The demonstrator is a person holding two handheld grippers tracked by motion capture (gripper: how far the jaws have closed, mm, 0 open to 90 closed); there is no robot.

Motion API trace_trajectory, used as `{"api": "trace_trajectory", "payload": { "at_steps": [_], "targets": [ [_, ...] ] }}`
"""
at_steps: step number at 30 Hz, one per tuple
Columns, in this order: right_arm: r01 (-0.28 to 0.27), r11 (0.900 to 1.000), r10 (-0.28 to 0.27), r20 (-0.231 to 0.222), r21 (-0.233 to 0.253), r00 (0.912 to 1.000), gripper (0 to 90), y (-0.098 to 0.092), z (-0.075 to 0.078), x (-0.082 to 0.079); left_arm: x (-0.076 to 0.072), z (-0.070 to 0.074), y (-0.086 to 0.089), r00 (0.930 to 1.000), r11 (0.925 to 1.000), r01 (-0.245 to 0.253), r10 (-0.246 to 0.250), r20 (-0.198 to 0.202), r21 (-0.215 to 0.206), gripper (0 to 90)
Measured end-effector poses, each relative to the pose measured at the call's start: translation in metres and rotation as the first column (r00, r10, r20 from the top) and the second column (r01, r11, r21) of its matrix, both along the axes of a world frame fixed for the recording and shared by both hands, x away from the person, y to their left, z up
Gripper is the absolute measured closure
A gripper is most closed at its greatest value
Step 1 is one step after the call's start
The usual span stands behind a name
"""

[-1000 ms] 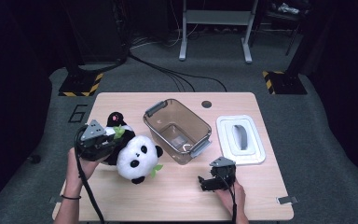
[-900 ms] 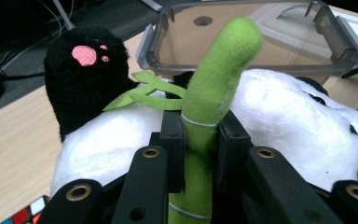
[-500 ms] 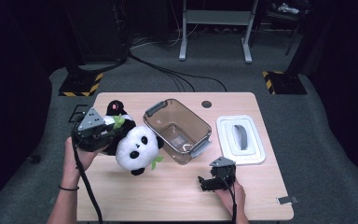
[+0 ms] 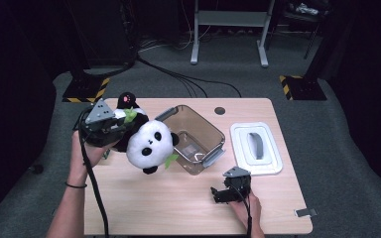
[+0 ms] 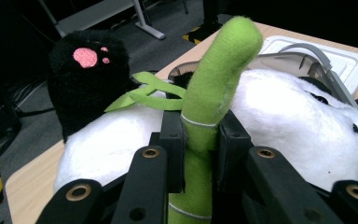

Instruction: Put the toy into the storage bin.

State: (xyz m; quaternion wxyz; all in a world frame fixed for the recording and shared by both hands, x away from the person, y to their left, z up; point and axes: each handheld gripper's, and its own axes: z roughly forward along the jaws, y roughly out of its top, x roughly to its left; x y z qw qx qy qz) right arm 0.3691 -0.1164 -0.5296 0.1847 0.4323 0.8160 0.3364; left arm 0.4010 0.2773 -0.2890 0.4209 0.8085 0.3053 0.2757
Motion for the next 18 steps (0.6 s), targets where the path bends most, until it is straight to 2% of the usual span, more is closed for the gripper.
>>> {"api": "trace_trajectory", "payload": {
  "at_steps": [4,12,18],
  "targets": [
    [0.001,1.000,-0.001,0.000,0.000,1.0000,0.0,0.000,0.000,0.000,0.005,0.005,-0.003,0.9999,0.9999,0.010,-0.010,0.004,0.008,76.2],
    [0.006,1.000,-0.006,-0.001,0.006,1.0000,0.0,0.001,0.000,0.000,0.017,0.011,-0.013,0.9997,0.9998,0.019,-0.019,0.013,-0.005,76.1],
    [0.007,1.000,-0.006,-0.001,0.006,1.0000,0.0,0.001,0.000,0.000,0.026,0.014,-0.020,0.9992,0.9994,0.034,-0.034,0.018,0.008,76.2]
  ]
}}
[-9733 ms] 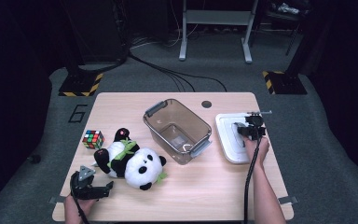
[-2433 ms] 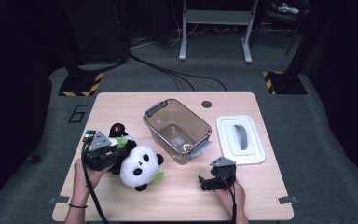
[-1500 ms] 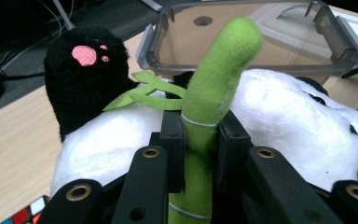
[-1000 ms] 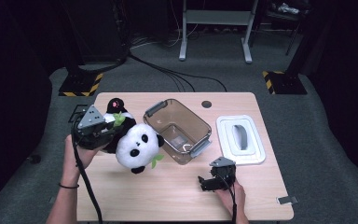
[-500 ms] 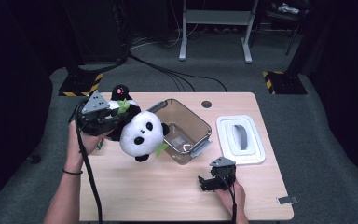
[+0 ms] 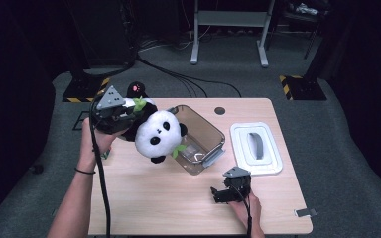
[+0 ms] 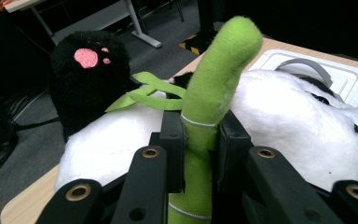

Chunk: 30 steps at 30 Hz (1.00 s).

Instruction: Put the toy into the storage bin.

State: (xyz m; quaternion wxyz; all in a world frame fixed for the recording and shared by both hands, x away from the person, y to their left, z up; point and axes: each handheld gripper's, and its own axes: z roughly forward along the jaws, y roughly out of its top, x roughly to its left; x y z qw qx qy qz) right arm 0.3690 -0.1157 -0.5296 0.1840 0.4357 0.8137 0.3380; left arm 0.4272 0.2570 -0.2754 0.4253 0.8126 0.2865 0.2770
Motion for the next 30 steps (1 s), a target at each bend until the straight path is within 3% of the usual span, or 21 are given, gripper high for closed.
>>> {"api": "trace_trajectory", "payload": {
  "at_steps": [14,30],
  "targets": [
    [0.001,1.000,-0.001,-0.001,0.001,1.0000,0.0,0.000,0.000,0.000,0.023,0.004,-0.027,0.9987,0.9989,0.048,-0.047,-0.019,0.002,76.1],
    [-0.008,1.000,0.008,0.001,-0.008,1.0000,0.0,-0.001,0.000,0.000,0.042,0.006,-0.054,0.9940,0.9940,0.109,-0.109,-0.009,0.000,76.0]
  ]
}}
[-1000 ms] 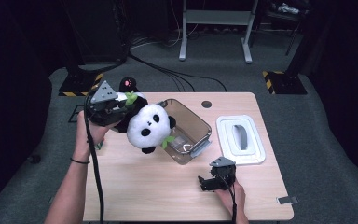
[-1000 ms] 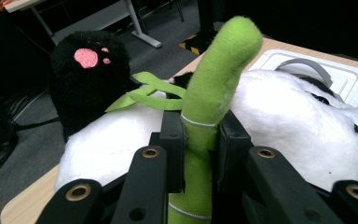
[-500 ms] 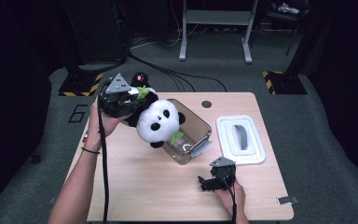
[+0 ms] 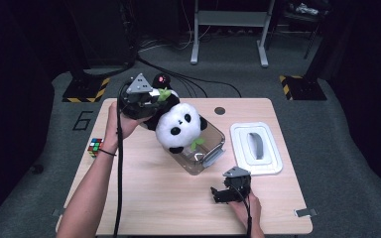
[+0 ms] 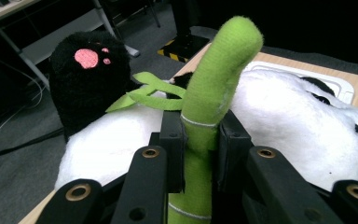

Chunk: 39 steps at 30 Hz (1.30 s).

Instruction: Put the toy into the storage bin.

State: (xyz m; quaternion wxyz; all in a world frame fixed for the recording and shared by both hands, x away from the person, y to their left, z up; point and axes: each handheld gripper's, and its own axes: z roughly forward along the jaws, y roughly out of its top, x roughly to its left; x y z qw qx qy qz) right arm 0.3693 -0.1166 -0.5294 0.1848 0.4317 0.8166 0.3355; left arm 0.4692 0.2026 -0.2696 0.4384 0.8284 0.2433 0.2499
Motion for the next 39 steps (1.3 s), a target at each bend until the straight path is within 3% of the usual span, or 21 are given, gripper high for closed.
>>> {"api": "trace_trajectory", "payload": {
  "at_steps": [20,31,39],
  "targets": [
    [0.003,1.000,-0.003,0.000,0.006,1.0000,0.0,0.000,0.000,0.000,0.022,-0.013,-0.033,0.9982,0.9981,0.057,-0.057,-0.018,-0.025,76.0],
    [0.002,1.000,-0.002,0.001,0.006,1.0000,0.0,0.000,0.000,0.000,0.032,-0.026,-0.045,0.9950,0.9959,0.073,-0.076,-0.064,-0.053,76.0],
    [0.004,1.000,-0.004,0.001,0.007,1.0000,0.0,0.001,0.000,0.000,0.041,-0.042,-0.049,0.9891,0.9956,0.071,-0.078,-0.125,-0.061,76.0]
  ]
}}
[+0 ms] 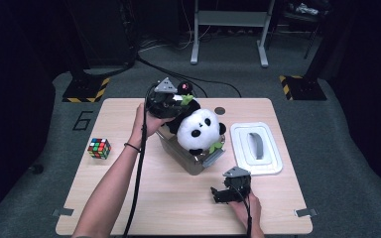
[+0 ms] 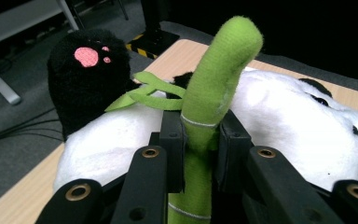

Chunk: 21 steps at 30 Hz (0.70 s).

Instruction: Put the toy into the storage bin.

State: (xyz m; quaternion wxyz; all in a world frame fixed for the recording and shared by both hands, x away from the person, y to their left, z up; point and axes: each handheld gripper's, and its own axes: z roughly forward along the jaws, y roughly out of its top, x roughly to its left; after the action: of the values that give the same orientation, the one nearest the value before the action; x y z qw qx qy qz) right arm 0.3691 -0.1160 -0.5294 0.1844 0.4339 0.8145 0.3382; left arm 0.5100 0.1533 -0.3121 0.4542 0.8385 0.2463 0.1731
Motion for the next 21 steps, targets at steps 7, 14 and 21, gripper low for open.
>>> {"api": "trace_trajectory", "payload": {
  "at_steps": [7,14,21],
  "targets": [
    [0.010,1.000,-0.010,-0.001,0.010,1.0000,0.0,0.001,0.000,0.000,0.008,-0.017,-0.004,0.9990,0.9999,-0.003,0.004,-0.045,0.014,75.7],
    [0.011,1.000,-0.011,0.001,0.009,0.9999,0.0,0.001,0.000,0.000,0.016,-0.034,-0.002,0.9957,0.9993,-0.034,0.035,-0.086,0.015,75.5],
    [0.009,1.000,-0.009,0.000,0.009,1.0000,0.0,0.001,0.000,0.000,0.023,-0.045,0.001,0.9912,0.9981,-0.058,0.060,-0.118,0.023,74.5]
  ]
}}
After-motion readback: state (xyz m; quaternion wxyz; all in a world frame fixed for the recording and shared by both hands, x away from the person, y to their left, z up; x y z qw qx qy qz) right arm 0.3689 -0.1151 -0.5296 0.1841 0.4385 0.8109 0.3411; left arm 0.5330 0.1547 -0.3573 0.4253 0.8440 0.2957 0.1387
